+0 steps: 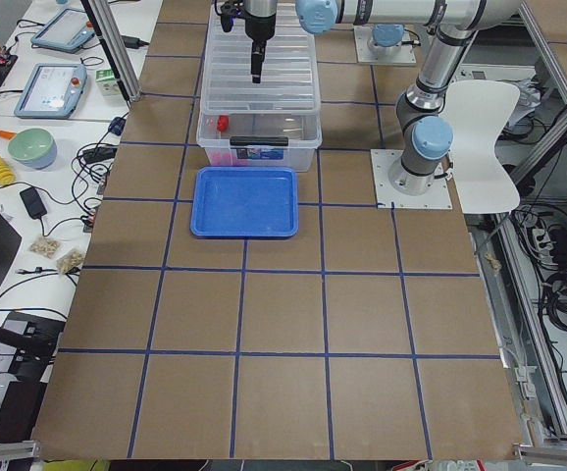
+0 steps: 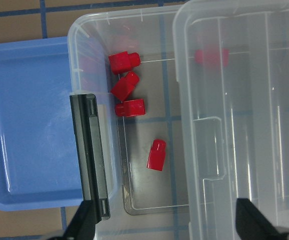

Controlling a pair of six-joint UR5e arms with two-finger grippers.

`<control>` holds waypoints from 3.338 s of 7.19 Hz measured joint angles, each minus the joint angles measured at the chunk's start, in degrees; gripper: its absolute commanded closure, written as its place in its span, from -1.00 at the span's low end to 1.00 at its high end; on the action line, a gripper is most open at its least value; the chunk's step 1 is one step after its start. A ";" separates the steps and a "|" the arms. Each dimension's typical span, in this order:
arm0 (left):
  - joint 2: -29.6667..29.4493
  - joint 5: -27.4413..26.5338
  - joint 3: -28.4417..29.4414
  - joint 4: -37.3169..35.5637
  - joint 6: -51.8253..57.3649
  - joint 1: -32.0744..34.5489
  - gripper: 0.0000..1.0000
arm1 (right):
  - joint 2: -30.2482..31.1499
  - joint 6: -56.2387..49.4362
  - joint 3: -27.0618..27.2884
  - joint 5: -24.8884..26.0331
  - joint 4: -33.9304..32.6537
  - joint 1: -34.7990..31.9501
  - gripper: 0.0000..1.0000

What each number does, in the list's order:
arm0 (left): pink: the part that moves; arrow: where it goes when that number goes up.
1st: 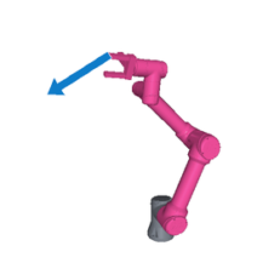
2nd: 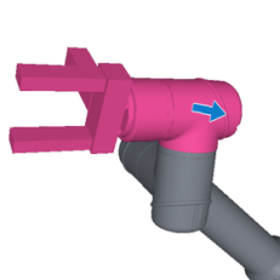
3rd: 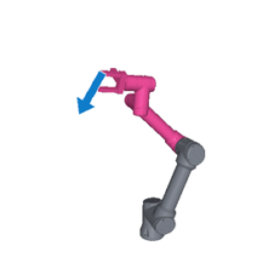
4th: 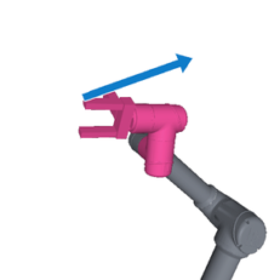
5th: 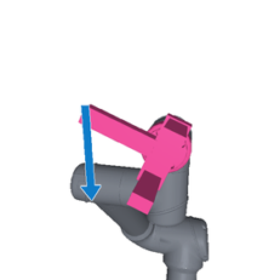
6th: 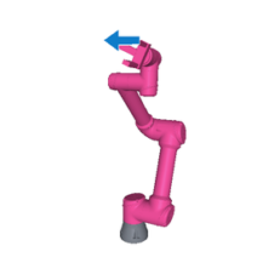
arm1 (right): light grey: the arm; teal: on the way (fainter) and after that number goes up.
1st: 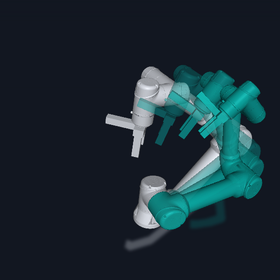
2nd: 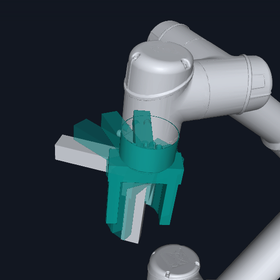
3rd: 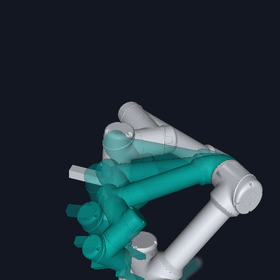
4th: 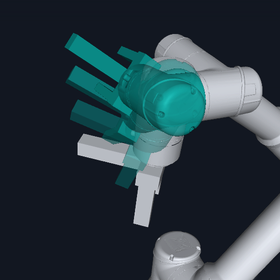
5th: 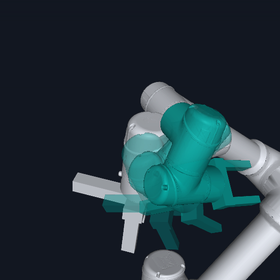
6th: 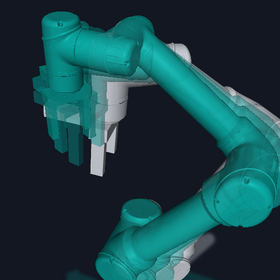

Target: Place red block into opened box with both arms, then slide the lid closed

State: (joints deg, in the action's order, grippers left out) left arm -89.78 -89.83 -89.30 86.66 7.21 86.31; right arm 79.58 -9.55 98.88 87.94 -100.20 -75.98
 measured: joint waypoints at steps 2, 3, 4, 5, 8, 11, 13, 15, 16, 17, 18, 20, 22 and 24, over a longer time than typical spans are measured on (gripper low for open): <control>-0.03 0.00 0.00 0.00 0.00 0.00 -1.00 | -0.01 4.53 -0.11 -0.73 -0.16 -2.87 -1.00; -0.04 0.01 0.00 0.00 0.00 0.00 -1.00 | -0.02 5.91 -0.13 -0.88 -0.37 -4.05 -1.00; -0.08 0.00 0.00 0.00 0.00 0.00 -1.00 | -0.03 6.97 -0.15 -0.96 -0.47 -4.93 -1.00; -0.10 0.01 0.00 0.00 0.00 0.00 -1.00 | -0.06 7.84 -0.26 -0.98 -0.51 -5.57 -1.00; -0.13 0.04 0.00 0.00 -0.08 0.00 -1.00 | 0.04 8.20 -0.76 -1.34 -0.59 -6.10 -1.00; -0.08 0.07 0.00 0.00 -0.09 0.00 -1.00 | 0.72 7.48 -7.40 -1.11 2.61 -5.89 -1.00; -0.05 0.05 0.00 0.00 -0.09 0.00 -1.00 | 3.94 8.89 -12.83 -1.17 13.37 -6.01 -1.00; -0.04 0.05 0.00 0.00 -0.09 0.00 -1.00 | 8.99 15.00 -13.93 -1.61 19.70 -7.96 -1.00; -0.04 0.05 0.00 0.00 -0.09 0.00 -1.00 | 10.17 18.92 -13.86 -1.39 20.62 -10.36 -1.00; -0.04 0.04 0.00 0.00 -0.09 0.00 -1.00 | 10.62 22.45 -13.41 -0.74 20.94 -12.76 -1.00; -0.05 0.05 0.00 0.00 -0.09 0.00 -1.00 | 11.22 23.71 -12.23 0.54 21.00 -14.23 -1.00; -0.05 0.07 0.00 0.00 -0.09 0.00 -1.00 | 13.39 23.85 -8.76 2.08 20.17 -15.04 -1.00; -0.04 0.11 -0.02 0.00 -0.09 0.00 -1.00 | 14.04 23.73 -8.02 2.13 19.48 -15.06 -1.00; 0.01 0.10 -0.07 -0.02 -0.07 0.00 -1.00 | 14.26 23.70 -7.82 2.13 19.20 -15.00 -1.00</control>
State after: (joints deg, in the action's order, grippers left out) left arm -89.77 -89.73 -89.37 86.64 7.14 86.31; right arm 93.84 14.15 91.05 90.07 -81.00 -90.98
